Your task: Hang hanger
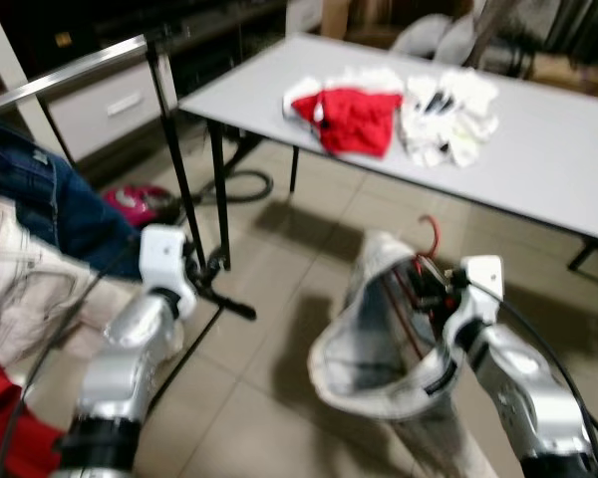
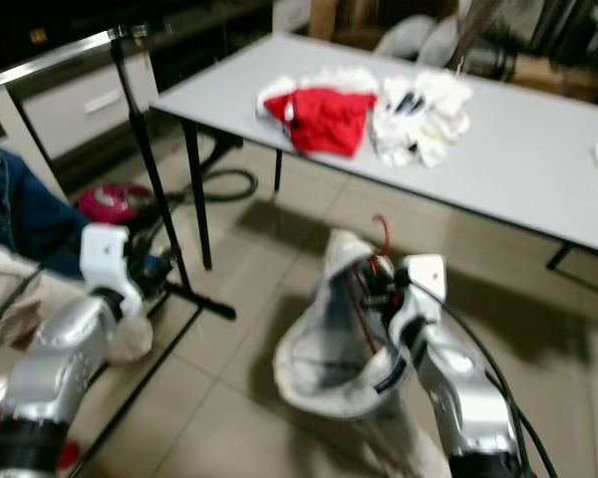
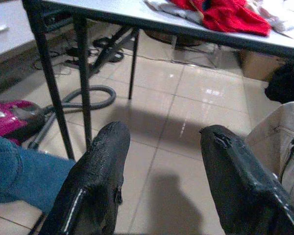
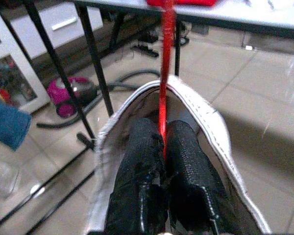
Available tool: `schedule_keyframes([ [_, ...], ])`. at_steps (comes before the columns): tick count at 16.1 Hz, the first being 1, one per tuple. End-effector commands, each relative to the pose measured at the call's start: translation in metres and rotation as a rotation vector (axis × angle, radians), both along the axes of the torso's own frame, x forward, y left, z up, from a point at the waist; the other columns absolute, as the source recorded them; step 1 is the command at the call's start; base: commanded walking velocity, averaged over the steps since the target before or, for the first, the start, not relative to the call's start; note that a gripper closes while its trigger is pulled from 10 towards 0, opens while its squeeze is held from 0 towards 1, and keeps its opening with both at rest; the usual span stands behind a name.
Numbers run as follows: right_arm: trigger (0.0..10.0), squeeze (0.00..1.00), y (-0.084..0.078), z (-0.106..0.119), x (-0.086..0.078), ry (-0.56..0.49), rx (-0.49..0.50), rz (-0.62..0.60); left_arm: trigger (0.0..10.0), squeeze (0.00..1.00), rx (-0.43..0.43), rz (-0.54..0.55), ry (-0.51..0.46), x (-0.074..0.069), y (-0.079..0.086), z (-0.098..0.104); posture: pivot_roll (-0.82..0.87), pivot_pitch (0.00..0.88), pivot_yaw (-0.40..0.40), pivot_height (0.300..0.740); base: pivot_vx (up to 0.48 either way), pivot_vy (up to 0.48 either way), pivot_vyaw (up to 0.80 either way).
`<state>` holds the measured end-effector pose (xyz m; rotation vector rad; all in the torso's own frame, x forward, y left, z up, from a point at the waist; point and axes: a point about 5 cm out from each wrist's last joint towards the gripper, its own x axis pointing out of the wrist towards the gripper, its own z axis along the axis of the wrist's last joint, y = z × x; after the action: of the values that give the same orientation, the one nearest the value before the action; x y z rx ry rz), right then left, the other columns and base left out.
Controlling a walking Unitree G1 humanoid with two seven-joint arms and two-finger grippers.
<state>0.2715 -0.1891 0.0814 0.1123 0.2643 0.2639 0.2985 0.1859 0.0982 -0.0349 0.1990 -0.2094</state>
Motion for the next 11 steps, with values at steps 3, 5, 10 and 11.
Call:
schedule_keyframes([
  [3,10.0,0.0,-0.0123,0.0142,0.0031,-0.082,-0.053,-0.036,10.0,0.0,-0.011,-0.017,-0.023,0.003,-0.0098,0.0053,-0.03,0.0,-0.003,0.74,0.369,0.0,0.0],
  [5,10.0,0.0,-0.0126,0.0151,0.0042,-0.087,-0.067,-0.01,10.0,0.0,-0.018,-0.01,-0.032,0.0038,-0.0091,0.0071,-0.03,0.0,-0.009,0.74,0.381,0.0,0.0],
  [10,10.0,0.0,-0.0086,0.0175,0.0068,-0.099,-0.102,0.056,10.0,0.0,-0.019,-0.012,-0.045,0.0052,-0.0111,0.0095,-0.03,0.0,-0.009,0.74,0.391,0.0,0.0],
  [11,10.0,0.0,-0.0057,0.0165,0.0067,-0.097,-0.139,0.096,10.0,0.0,-0.014,-0.026,-0.062,0.0066,-0.0132,0.0145,-0.03,0.0,-0.009,0.74,0.394,0.0,0.8],
])
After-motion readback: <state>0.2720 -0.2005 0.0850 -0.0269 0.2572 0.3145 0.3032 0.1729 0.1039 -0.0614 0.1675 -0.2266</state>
